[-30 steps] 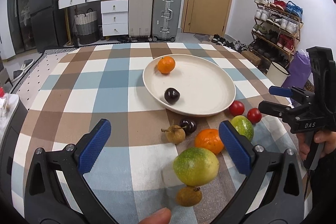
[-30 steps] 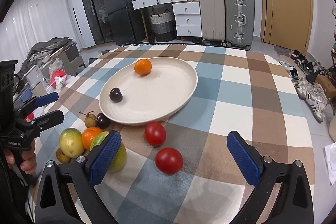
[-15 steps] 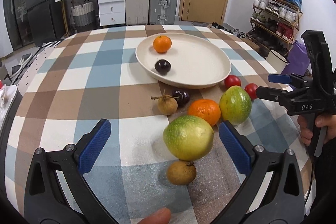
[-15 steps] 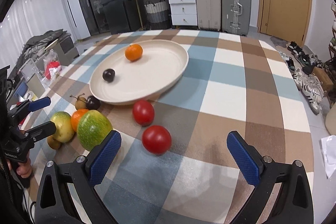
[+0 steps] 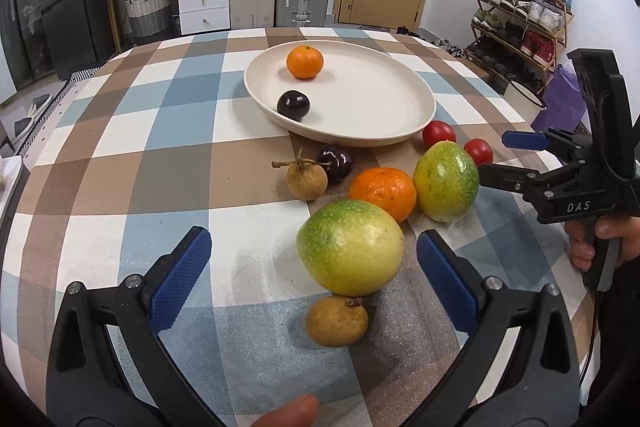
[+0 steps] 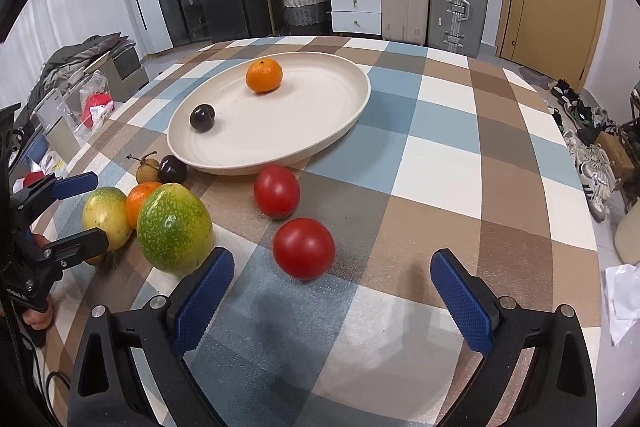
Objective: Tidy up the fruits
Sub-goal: 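Withdraw both tools from the plate toward the remaining fruits, then grasp the green fruit with the left tool while the right tool grasps a red tomato, then lower green fruit and tomato onto the cream plate and open both tools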
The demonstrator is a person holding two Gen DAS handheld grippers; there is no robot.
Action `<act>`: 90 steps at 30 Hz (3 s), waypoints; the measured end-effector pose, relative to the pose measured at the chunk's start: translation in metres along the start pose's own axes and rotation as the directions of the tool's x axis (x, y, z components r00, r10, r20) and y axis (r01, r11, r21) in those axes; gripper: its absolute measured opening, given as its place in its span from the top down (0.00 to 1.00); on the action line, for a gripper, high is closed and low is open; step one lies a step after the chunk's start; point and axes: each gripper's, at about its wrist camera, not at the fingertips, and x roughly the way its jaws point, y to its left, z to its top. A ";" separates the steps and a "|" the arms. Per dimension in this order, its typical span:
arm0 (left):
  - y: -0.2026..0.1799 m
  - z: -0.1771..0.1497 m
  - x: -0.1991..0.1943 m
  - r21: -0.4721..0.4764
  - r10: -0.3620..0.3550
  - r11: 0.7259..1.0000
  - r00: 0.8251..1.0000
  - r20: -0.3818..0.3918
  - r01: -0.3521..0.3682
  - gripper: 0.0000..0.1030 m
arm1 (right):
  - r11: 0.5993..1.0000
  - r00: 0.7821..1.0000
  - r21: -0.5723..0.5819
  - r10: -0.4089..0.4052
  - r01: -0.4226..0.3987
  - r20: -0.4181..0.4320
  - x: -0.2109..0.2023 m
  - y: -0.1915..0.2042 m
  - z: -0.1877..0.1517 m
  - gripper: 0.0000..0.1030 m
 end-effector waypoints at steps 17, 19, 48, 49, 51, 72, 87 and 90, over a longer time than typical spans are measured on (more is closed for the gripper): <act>-0.004 0.001 0.006 0.017 -0.082 0.996 0.996 -0.020 0.082 0.31 | 0.999 1.000 -0.042 0.024 -0.025 -0.017 0.007 0.013 0.000 0.23; -0.003 0.000 0.005 0.010 -0.097 0.995 0.995 -0.018 0.097 0.38 | 0.999 0.999 -0.039 0.030 -0.031 -0.016 0.008 0.012 0.000 0.25; -0.001 -0.004 -0.005 0.007 -0.171 0.985 0.985 0.017 0.171 0.50 | 0.998 0.999 -0.050 0.030 -0.029 0.017 0.002 0.013 0.001 0.69; -0.001 -0.004 -0.006 0.006 -0.172 0.985 0.985 0.022 0.172 0.50 | 0.998 0.999 -0.048 0.030 -0.029 0.022 0.001 0.013 0.001 0.69; 0.000 -0.004 -0.007 0.004 -0.173 0.985 0.985 0.026 0.173 0.50 | 0.999 0.999 -0.045 0.032 -0.030 0.036 -0.002 0.012 0.001 0.69; -0.006 0.007 -0.039 0.029 -0.115 0.993 0.984 0.137 0.112 0.50 | 0.998 0.983 -0.025 0.054 -0.050 0.174 -0.031 0.008 0.006 0.69; 0.001 0.056 -0.042 0.013 -0.072 0.997 0.972 0.224 0.071 0.50 | 0.995 0.969 -0.049 0.092 -0.083 0.229 -0.052 0.021 0.032 0.69; 0.004 0.066 -0.040 0.004 -0.053 0.999 0.969 0.241 0.053 0.49 | 0.995 0.967 -0.054 0.095 -0.084 0.235 -0.053 0.022 0.040 0.69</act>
